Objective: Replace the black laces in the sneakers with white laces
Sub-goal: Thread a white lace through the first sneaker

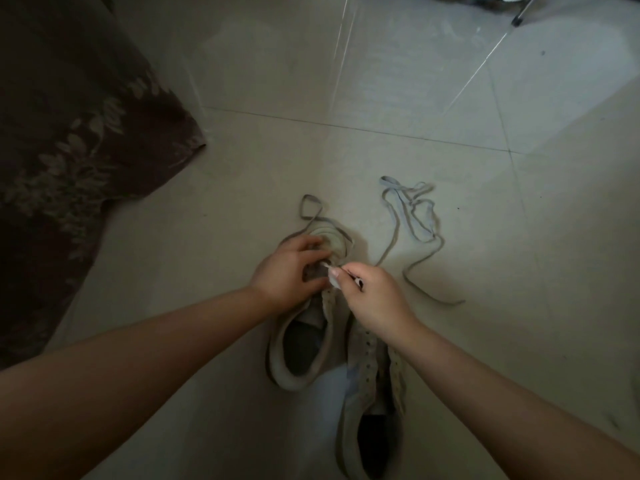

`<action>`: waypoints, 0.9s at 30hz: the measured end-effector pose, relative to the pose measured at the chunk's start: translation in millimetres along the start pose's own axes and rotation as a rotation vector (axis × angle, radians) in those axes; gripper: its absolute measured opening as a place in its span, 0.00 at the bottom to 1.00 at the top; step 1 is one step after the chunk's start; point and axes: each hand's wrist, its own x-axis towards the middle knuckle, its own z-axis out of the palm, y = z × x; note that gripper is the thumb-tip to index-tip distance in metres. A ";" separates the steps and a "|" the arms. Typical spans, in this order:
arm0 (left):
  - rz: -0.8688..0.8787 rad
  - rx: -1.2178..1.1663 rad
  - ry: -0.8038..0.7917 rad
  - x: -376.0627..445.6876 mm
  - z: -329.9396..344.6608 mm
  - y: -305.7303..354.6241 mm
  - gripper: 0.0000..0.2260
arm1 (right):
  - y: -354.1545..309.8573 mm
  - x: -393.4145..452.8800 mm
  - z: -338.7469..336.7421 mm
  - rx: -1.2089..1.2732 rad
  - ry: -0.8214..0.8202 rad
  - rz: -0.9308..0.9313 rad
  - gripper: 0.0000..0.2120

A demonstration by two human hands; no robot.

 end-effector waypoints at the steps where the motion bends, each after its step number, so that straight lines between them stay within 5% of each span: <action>1: 0.005 0.016 0.017 -0.2 1.4 -0.6 0.26 | -3.1 0.1 0.1 -0.025 -0.004 -0.077 0.14; 6: -0.010 0.027 0.032 -0.4 0.1 -5.9 0.31 | -33.7 -5.5 -10.7 0.123 -0.121 -0.309 0.14; 10: -0.039 0.086 -0.011 5.5 -6.6 -4.6 0.35 | -48.0 -21.6 -19.6 0.383 -0.314 -0.279 0.13; 15: 0.018 0.046 0.087 -0.8 0.1 -4.3 0.27 | -32.8 -17.2 -20.0 0.388 -0.163 -0.204 0.15; 19: 0.005 0.015 0.126 1.9 2.7 -2.9 0.29 | -42.3 -14.1 -20.8 0.757 -0.118 0.102 0.25; 22: -0.019 0.003 0.131 2.1 6.0 -2.3 0.32 | -41.5 -0.3 -14.4 1.059 0.072 0.488 0.19; 27: -0.036 0.048 0.189 -0.4 10.4 1.5 0.24 | -13.8 17.9 -10.8 0.674 -0.088 0.592 0.14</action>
